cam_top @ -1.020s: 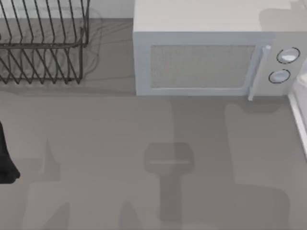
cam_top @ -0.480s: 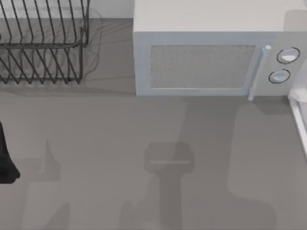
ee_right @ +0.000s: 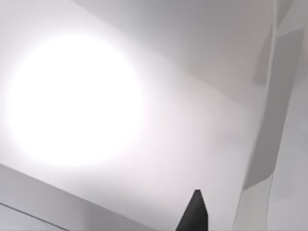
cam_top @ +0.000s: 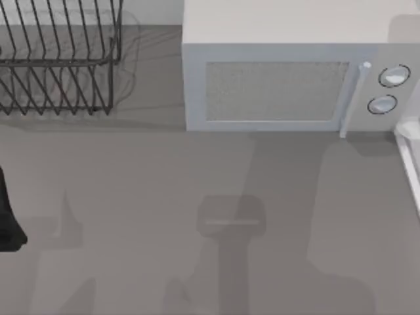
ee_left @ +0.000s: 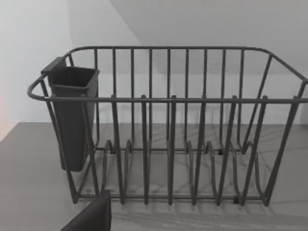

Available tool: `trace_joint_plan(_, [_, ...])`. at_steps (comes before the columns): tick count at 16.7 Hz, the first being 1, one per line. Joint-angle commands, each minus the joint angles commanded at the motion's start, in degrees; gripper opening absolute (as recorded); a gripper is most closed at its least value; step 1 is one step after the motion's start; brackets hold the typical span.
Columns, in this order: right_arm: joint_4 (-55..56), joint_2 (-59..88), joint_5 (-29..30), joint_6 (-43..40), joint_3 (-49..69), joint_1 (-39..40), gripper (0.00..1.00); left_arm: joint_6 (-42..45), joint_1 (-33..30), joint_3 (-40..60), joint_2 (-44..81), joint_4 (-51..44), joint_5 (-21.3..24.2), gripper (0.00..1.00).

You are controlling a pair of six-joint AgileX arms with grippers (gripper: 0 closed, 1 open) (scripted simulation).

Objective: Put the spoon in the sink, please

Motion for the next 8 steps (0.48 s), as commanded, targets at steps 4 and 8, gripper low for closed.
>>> trace_joint_plan(4, [0.0, 0.0, 0.0, 0.0, 0.0, 0.0, 0.45, 0.0, 0.0, 0.0, 0.0, 0.0, 0.0, 1.00])
trace_joint_plan(8, [0.0, 0.0, 0.0, 0.0, 0.0, 0.0, 0.75, 0.0, 0.0, 0.0, 0.0, 0.0, 0.0, 1.00])
